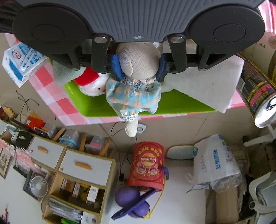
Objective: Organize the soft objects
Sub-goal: 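Carry the doll and towel over the green tray and open both tools, then move both tools back toward the two brown makeup puffs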
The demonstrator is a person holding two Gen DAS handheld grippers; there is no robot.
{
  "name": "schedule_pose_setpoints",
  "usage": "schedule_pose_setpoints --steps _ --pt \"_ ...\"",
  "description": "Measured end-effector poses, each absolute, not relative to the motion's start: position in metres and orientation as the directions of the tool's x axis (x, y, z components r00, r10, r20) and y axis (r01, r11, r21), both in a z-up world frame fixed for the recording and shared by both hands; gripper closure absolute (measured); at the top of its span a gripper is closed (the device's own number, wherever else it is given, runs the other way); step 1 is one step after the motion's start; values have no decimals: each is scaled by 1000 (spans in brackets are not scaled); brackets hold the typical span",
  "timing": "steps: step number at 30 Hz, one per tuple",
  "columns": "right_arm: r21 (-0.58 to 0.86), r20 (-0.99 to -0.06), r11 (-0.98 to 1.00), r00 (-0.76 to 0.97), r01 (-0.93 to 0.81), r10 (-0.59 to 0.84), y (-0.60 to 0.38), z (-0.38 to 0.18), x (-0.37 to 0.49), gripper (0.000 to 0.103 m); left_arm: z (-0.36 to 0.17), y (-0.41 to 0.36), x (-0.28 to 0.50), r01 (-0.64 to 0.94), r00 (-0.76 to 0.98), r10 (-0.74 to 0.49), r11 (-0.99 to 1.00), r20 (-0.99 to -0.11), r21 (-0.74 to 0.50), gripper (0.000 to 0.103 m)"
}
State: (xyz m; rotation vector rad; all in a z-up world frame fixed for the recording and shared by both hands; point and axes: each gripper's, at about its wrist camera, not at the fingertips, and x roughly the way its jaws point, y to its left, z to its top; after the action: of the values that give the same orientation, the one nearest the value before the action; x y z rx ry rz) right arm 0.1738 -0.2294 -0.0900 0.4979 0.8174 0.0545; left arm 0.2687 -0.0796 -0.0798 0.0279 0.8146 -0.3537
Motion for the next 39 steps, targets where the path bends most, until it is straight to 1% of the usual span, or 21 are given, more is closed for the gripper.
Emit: schedule_pose_setpoints --steps 2,3,4,5,7,10,14,17,19,27,35,37,39 --pt "450 -682 881 693 144 235 -229 -86 173 103 -74 -79 265 326 640 -305 939 -705 -111 52" --pt "453 -680 880 694 144 236 -230 -84 172 103 -72 -78 263 328 645 -306 939 -700 -108 44" --pt "456 -678 878 695 143 239 -231 -82 171 98 -67 -77 259 327 653 -305 939 -693 -106 35" --pt "459 -677 877 696 144 240 -231 -79 170 94 -64 -77 256 329 660 -310 938 -684 -108 33" --pt "457 -675 878 699 144 237 -233 -75 166 78 -55 -75 249 336 666 -323 935 -673 -117 29" --pt "441 -671 886 707 141 222 -235 -67 158 70 -44 -70 237 332 678 -327 935 -658 -122 23" --pt "434 -660 891 719 130 217 -239 -54 143 59 -31 -61 217 324 688 -329 937 -647 -132 21" --pt "426 -650 897 729 117 214 -240 -42 130 50 -24 -55 198 323 695 -321 939 -644 -121 18" --pt "410 -644 905 738 112 200 -241 -35 122 45 -20 -49 185 322 700 -314 940 -641 -109 13" --pt "385 -643 915 746 118 174 -243 -17 94 39 -9 -23 139 299 721 -289 950 -630 -94 6" --pt "359 -651 926 742 117 158 -238 -11 66 35 -15 3 96 257 712 -259 961 -653 -101 5" --pt "360 -648 926 744 113 161 -237 -10 57 31 -18 9 86 233 710 -248 966 -659 -113 5" --pt "356 -643 929 748 99 166 -234 -11 49 29 -23 15 75 217 706 -243 968 -665 -123 5"
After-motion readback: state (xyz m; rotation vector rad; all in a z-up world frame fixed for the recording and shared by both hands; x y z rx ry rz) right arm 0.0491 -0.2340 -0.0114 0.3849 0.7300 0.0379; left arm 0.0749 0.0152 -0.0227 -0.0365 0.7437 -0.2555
